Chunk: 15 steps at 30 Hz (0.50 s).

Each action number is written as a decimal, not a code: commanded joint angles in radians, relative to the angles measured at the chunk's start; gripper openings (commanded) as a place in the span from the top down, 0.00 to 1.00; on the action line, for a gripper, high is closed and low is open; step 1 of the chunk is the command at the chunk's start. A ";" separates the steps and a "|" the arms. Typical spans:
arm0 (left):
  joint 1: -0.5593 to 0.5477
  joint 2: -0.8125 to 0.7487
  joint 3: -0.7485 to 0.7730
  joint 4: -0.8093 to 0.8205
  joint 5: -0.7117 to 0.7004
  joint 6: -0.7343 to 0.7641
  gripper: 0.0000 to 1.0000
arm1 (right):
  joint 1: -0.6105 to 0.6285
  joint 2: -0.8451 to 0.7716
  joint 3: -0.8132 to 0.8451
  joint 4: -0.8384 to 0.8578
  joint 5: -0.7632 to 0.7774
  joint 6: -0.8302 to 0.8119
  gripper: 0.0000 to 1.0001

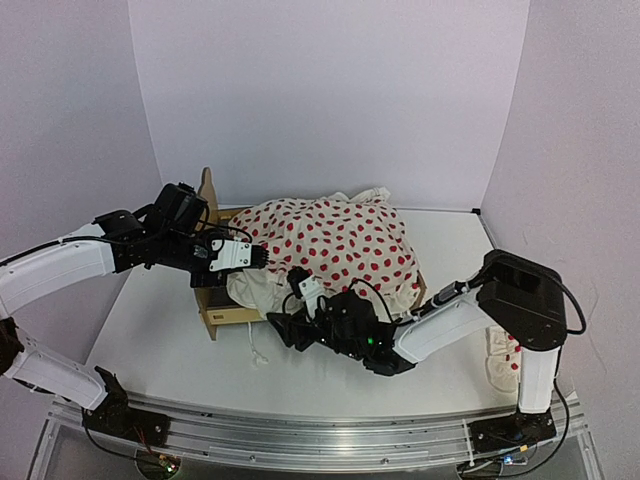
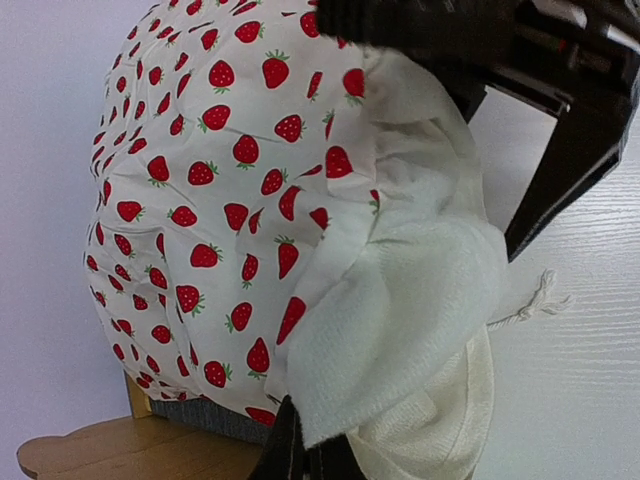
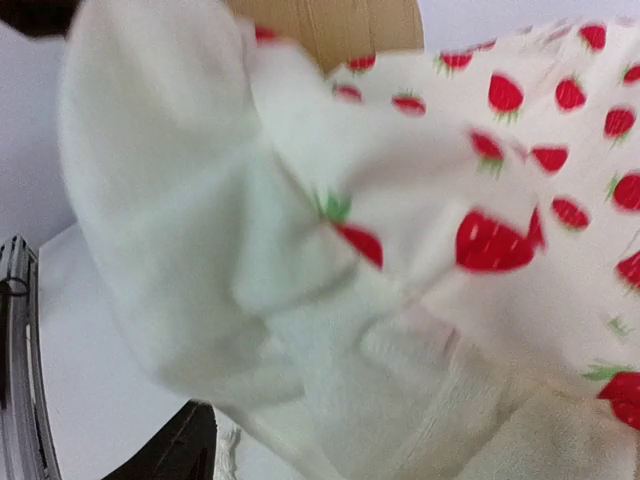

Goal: Set up the pet bed

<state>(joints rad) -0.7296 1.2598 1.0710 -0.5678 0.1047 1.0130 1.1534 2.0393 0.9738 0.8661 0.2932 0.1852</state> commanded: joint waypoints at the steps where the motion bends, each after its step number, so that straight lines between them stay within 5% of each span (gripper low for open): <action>1: 0.005 -0.017 -0.003 0.016 0.018 0.002 1.00 | -0.040 -0.118 -0.018 0.067 0.051 -0.048 0.37; 15: 0.004 -0.017 -0.009 0.023 0.032 0.002 1.00 | -0.125 -0.094 0.045 -0.194 -0.003 -0.039 0.43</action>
<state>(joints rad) -0.7292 1.2598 1.0710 -0.5674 0.1139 1.0156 1.0533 1.9483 0.9854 0.7800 0.3353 0.1367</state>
